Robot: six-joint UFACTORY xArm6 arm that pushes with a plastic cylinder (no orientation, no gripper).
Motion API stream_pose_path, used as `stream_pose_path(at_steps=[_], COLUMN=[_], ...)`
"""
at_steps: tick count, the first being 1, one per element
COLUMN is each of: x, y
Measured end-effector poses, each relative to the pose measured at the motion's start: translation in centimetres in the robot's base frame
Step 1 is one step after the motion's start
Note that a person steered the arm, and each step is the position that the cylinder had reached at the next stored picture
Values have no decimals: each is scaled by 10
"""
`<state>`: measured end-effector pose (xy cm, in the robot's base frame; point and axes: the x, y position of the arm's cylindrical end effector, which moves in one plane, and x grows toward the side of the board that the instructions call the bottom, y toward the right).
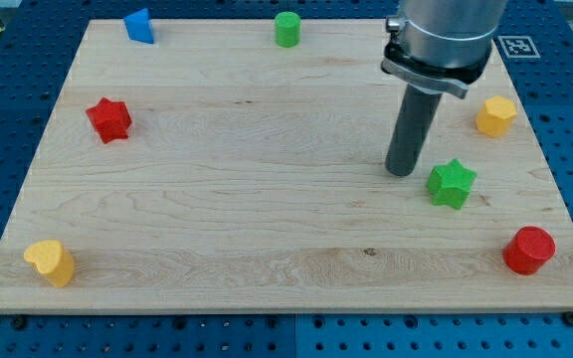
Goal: Move your arm closer to yellow hexagon
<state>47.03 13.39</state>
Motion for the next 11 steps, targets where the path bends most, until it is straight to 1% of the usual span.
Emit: stream_pose_path(at_steps=[1, 2, 4, 5, 6, 8, 9, 10, 11], x=[20, 26, 25, -1, -18, -18, -34, -61, -66], y=[35, 71, 80, 79, 90, 168, 170, 170, 170])
